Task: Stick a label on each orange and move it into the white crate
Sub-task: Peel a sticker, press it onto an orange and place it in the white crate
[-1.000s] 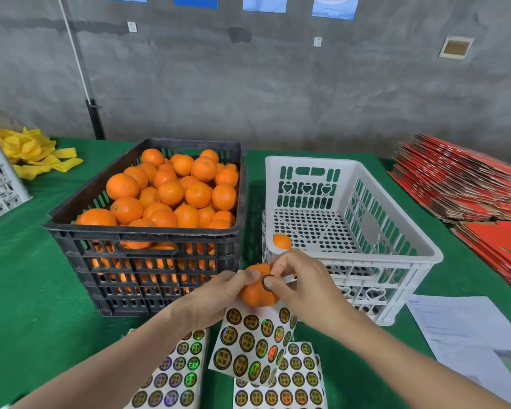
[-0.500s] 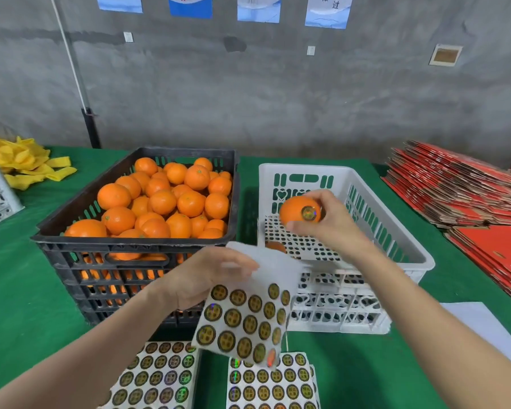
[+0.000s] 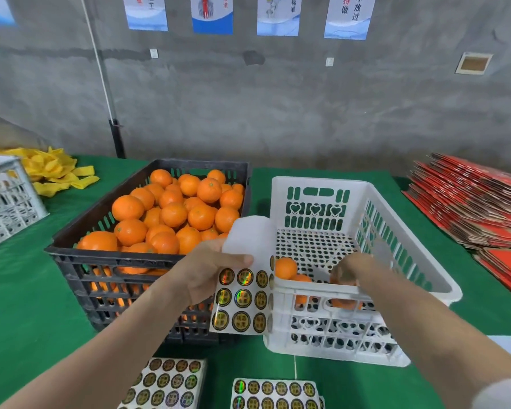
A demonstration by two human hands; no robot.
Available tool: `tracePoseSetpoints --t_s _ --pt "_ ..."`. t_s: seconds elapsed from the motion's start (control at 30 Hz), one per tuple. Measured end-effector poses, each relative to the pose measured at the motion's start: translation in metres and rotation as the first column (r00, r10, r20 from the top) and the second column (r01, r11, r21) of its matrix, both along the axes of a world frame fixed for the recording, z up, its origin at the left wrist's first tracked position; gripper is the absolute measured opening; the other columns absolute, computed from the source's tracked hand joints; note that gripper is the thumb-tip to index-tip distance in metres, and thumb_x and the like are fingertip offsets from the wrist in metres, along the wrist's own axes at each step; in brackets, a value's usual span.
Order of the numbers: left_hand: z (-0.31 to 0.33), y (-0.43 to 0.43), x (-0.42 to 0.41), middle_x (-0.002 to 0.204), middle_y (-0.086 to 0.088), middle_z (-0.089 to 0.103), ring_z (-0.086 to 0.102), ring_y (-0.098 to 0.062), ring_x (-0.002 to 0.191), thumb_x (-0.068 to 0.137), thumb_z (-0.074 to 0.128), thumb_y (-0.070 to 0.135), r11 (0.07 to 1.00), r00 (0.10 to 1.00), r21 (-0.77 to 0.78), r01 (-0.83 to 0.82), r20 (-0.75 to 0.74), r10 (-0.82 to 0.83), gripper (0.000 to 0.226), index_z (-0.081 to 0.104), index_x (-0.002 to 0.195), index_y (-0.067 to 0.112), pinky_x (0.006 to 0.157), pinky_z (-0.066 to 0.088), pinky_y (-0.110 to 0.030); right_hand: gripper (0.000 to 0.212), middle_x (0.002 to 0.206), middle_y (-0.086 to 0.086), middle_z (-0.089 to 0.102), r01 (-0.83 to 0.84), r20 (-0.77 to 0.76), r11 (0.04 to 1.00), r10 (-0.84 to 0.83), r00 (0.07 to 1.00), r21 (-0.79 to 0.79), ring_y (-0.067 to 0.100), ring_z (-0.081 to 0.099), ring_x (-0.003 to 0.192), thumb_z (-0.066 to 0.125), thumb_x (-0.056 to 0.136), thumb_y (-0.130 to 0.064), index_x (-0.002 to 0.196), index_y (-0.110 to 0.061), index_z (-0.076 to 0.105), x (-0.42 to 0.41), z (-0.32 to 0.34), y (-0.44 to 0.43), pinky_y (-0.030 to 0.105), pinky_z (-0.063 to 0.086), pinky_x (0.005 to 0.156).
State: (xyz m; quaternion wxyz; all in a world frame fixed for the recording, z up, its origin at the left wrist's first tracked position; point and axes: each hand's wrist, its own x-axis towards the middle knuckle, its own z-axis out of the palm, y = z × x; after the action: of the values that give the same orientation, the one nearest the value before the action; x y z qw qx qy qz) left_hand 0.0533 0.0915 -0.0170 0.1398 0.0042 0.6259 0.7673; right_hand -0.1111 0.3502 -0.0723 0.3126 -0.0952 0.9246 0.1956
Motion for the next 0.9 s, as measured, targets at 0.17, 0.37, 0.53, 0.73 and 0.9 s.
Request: tracePoseSetpoints --t_s 0.17,0.37,0.53,0.73,0.9 --pt "-0.003 -0.001 0.002 0.107 -0.025 0.069 0.069 -0.038 0.09 0.07 0.064 0.012 0.994 0.994 0.11 0.015 0.108 -0.027 0.045 0.063 0.114 0.002 0.071 0.058 -0.042 0.051 0.143 0.009 0.042 -0.036 -0.135 0.884 -0.031 0.99 -0.467 0.027 0.043 0.129 0.062 0.089 -0.013 0.137 -0.011 0.044 0.0 0.012 -0.006 0.037 0.038 0.107" --pt "-0.011 -0.002 0.008 0.112 -0.031 0.064 0.066 -0.045 0.091 0.064 0.053 0.005 0.964 0.982 0.261 0.054 0.161 -0.098 0.048 0.066 0.11 -0.004 0.071 0.057 -0.048 0.009 0.081 -0.014 0.068 -0.462 -0.453 -0.018 -0.176 0.874 -0.886 0.0 0.06 0.072 0.062 0.084 -0.025 0.085 -0.032 0.067 0.101 0.07 -0.024 0.011 0.047 0.064" --pt "-0.011 0.005 0.014 0.115 -0.033 0.061 0.062 -0.045 0.096 0.064 0.051 0.008 0.967 0.973 0.244 0.071 0.195 -0.12 0.054 0.062 0.115 -0.007 0.088 0.051 -0.053 0.017 0.081 0.006 0.065 -0.578 -0.574 -0.011 -0.102 0.813 -0.816 0.01 0.056 0.072 0.071 0.08 -0.019 0.094 -0.009 0.073 0.155 0.06 -0.044 0.024 0.048 0.067" --pt "-0.008 0.009 0.024 0.123 -0.032 0.059 0.063 -0.044 0.102 0.07 0.055 0.008 0.955 0.961 0.288 0.075 0.234 -0.146 0.061 0.051 0.129 -0.006 0.089 0.052 -0.051 0.019 0.081 0.005 0.067 -0.688 -0.676 0.091 -0.311 0.668 -0.72 0.013 0.059 0.071 0.079 0.072 -0.009 0.09 -0.004 0.074 0.167 0.042 -0.055 0.031 0.053 0.067" --pt "-0.01 0.004 0.026 0.109 -0.03 0.066 0.068 -0.041 0.087 0.074 0.057 0.018 0.962 0.936 0.271 0.022 0.332 -0.115 0.052 0.057 0.119 -0.007 0.078 0.055 -0.047 0.015 0.076 0.006 0.066 -0.691 -0.672 0.068 -0.32 0.668 -0.72 0.01 0.055 0.066 0.08 0.07 -0.006 0.085 -0.004 0.075 0.176 0.038 -0.059 0.027 0.05 0.063"
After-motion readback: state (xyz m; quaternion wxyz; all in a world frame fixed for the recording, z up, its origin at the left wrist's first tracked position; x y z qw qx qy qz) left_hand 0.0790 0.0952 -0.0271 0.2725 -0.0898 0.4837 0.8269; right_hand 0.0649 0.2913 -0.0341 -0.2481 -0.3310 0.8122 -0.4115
